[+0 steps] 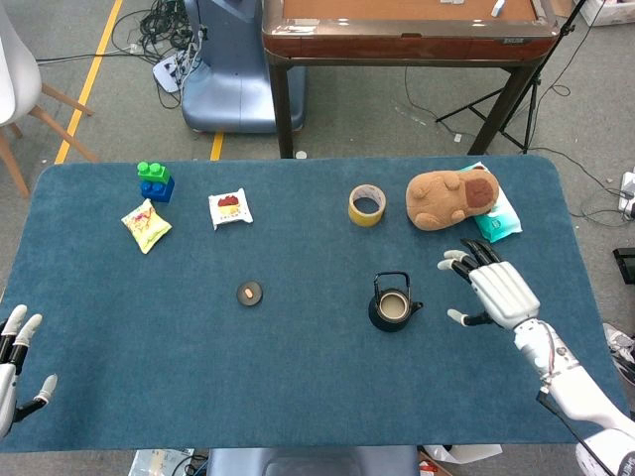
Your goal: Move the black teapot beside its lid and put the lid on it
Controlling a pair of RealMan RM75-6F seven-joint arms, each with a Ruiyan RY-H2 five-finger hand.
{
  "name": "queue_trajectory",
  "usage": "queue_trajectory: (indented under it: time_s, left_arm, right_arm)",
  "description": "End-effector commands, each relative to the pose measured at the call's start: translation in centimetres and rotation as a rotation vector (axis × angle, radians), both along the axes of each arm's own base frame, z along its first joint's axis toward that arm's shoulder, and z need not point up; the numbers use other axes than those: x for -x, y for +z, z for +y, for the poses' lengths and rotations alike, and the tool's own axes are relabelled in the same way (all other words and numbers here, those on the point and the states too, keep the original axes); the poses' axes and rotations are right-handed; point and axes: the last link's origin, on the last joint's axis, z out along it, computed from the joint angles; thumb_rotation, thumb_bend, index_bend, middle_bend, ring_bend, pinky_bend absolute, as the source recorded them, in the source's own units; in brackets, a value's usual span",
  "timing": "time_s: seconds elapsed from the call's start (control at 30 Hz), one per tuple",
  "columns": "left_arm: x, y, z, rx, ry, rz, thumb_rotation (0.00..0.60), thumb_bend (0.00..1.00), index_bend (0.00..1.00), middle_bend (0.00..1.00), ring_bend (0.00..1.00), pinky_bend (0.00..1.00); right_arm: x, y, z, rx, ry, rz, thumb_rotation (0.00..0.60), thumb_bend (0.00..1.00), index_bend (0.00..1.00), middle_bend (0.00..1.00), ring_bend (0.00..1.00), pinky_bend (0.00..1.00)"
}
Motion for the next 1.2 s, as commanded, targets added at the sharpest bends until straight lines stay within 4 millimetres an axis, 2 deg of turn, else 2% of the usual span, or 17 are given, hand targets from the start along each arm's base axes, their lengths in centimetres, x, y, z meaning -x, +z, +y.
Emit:
queue_trajectory:
  time_s: [0.03, 0.3, 0.6, 0.93, 1.2]
  left_arm:
    - [0.0, 0.0, -0.1, -0.001, 0.0, -0.001, 0.6, 0.28, 0.09, 0.0, 0.0, 0.0]
    - [-0.1, 0.0, -0.4, 0.006, -0.004, 0.008, 0.6, 0.28, 0.09, 0.0, 0.0, 0.0]
    - [-0.1, 0.2, -0.3, 0.0, -0.006, 0.007, 0.6, 0.28, 0.09, 0.0, 0.0, 0.0]
    - [-0.1, 0.2, -0.2, 0.001, -0.004, 0.011, 0.6, 0.28, 0.09, 0.0, 0.0, 0.0]
    - [0.2, 0.1, -0.3, 0.0, 0.009, 0.008, 0.6, 0.28, 0.09, 0.0, 0.0, 0.0]
  right_arm:
    - [-1.2, -1.3, -1.6, -0.01, 0.006, 0.008, 0.6, 0.18, 0.28, 0.2, 0.0, 0.03]
    - [-3.1, -4.3, -4.6, -0.035, 0.0, 0.055, 0.6, 0.19, 0.3, 0.2, 0.0, 0.03]
    - [-4.4, -7.8, -7.3, -0.064, -0.032, 0.078, 0.6, 0.26, 0.32, 0.2, 0.0, 0.03]
    - [-5.3, -10.9, -8.9, -0.1, -0.07, 0.114, 0.6, 0.26, 0.33, 0.21, 0.0, 0.03]
    - [-5.7, -12.3, -9.7, -0.121, -0.091, 0.147, 0.6, 0.26, 0.37, 0.23, 0.0, 0.03]
